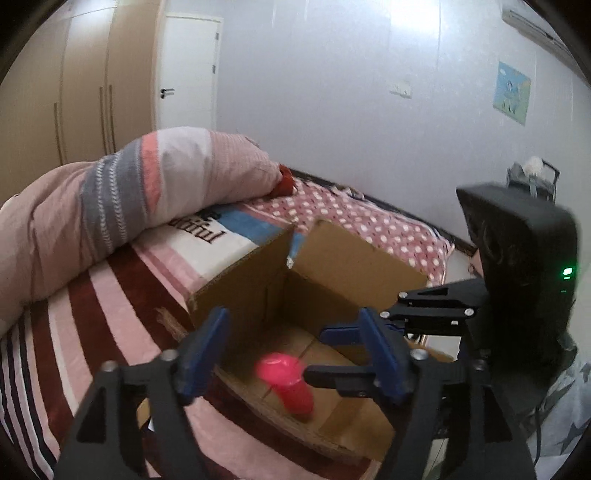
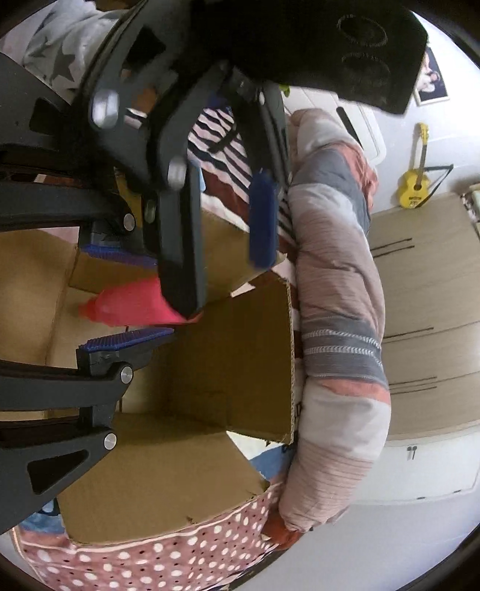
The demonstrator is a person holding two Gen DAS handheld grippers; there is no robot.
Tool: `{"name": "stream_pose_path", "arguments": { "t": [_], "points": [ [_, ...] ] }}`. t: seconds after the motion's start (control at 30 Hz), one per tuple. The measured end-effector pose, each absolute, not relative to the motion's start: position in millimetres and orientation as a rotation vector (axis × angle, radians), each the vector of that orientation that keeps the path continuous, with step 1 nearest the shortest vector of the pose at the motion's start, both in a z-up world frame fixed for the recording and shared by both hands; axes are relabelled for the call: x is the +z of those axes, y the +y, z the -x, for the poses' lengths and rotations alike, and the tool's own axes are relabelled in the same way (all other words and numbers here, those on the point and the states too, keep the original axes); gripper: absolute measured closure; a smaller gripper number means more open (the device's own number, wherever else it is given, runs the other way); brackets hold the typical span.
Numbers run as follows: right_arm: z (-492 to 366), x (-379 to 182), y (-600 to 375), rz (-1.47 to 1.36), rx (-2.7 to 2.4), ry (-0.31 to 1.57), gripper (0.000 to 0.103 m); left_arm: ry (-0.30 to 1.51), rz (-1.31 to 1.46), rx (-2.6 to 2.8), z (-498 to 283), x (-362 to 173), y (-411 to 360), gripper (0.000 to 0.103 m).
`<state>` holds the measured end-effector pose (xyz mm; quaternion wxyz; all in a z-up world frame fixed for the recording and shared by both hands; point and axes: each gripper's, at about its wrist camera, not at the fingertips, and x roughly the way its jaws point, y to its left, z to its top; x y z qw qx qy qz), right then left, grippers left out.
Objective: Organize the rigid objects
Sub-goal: 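Carry the pink spray bottle into the cardboard box and open the right gripper, then lower the right gripper onto the light-blue square speaker and close it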
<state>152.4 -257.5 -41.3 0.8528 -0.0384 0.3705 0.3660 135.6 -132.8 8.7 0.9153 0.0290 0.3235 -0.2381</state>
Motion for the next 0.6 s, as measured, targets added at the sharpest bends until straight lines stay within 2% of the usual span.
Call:
{"name": "stream_pose_path", "arguments": {
  "t": [0.07, 0.13, 0.2, 0.37, 0.47, 0.6],
  "points": [
    [-151.4, -40.2, -258.5, 0.067, 0.773, 0.776, 0.068, 0.636, -0.049, -0.477, -131.3, 16.0, -122.5, 0.029],
    [-148.0, -36.3, -259.1, 0.067, 0.775, 0.765, 0.068, 0.599, -0.048, -0.451, -123.8, 25.5, -110.0, 0.025],
    [-141.3, -29.2, -256.8, 0.076, 0.778, 0.748, 0.068, 0.56, -0.049, -0.406, -111.1, 35.0, -94.8, 0.014],
    [-119.3, -8.6, -240.4, 0.084, 0.824, 0.702, 0.067, 0.524, -0.045, -0.312, -85.7, 45.7, -53.1, 0.014],
    [-103.8, 1.6, -218.2, 0.111, 0.875, 0.673, 0.062, 0.53, -0.042, -0.253, -70.4, 44.2, -21.3, 0.014],
    [-83.6, 8.1, -175.8, 0.158, 0.957, 0.663, 0.062, 0.543, -0.031, -0.177, -51.1, 36.0, 23.0, 0.014]
  ]
}}
